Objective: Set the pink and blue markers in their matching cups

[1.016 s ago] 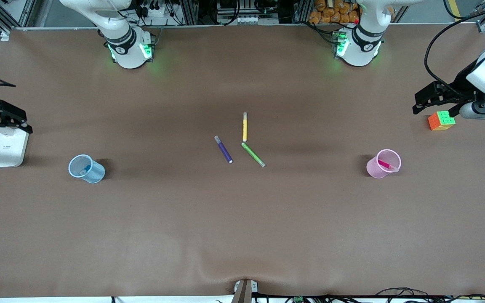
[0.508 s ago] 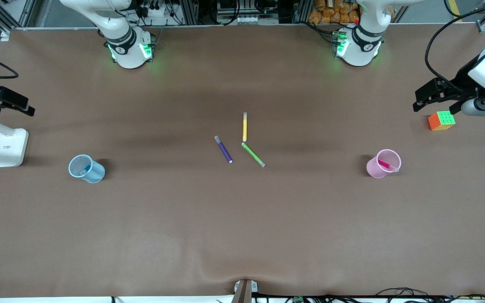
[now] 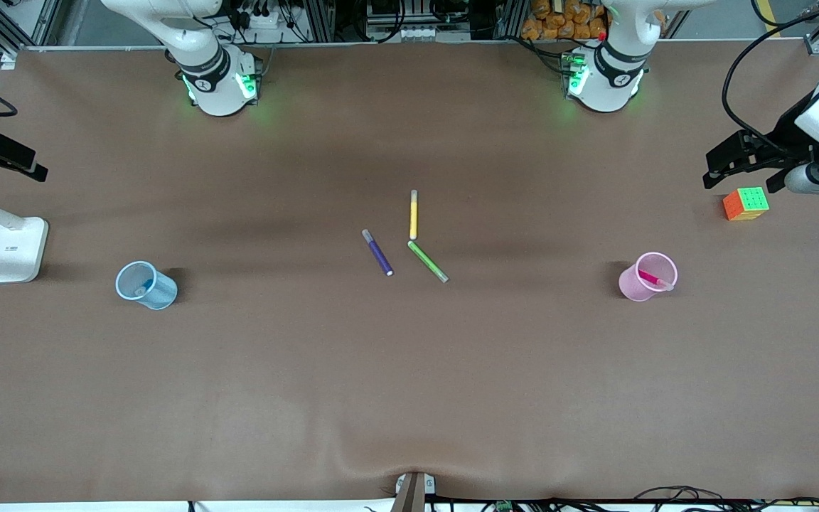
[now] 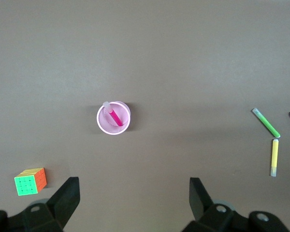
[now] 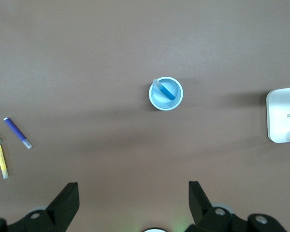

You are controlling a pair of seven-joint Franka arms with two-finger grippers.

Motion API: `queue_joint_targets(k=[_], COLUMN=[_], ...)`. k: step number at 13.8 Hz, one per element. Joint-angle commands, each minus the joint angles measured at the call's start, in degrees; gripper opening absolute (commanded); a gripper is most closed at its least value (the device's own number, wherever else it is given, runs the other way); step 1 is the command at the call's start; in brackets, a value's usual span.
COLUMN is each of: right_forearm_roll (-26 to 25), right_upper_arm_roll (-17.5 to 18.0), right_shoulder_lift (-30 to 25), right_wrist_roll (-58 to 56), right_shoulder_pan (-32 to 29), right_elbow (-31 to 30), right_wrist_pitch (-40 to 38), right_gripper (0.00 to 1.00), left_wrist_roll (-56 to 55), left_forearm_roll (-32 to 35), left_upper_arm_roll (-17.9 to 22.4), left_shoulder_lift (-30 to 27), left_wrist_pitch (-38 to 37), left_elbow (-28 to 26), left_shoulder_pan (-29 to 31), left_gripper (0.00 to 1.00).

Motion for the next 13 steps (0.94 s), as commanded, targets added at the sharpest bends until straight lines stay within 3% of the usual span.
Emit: queue_joint_targets(k=[1,13], right_forearm_roll=[-1.11,-1.03], right_upper_arm_roll=[0.58,1.11], right_shoulder_lift=[-1.8,-3.56], right_wrist_roll=[1.02,1.02], right_shoulder_pan=[-0.51,0.1], right_elbow=[-1.36,-0.3], right_wrist_pitch=[-0.67,-1.46], right_gripper=[1.0,1.0], left_wrist_roll=[-0.49,-0.84], left_forearm_roll=[1.23,2.64], left_upper_arm_roll=[-0.28,-0.19], left_shoulder_lift=[0.99,0.99], left_wrist_pitch=[-1.55,-2.26], left_elbow=[1.9,1.9], left_shoulder_pan=[0.12,0.3], left_gripper=[1.0,1.0])
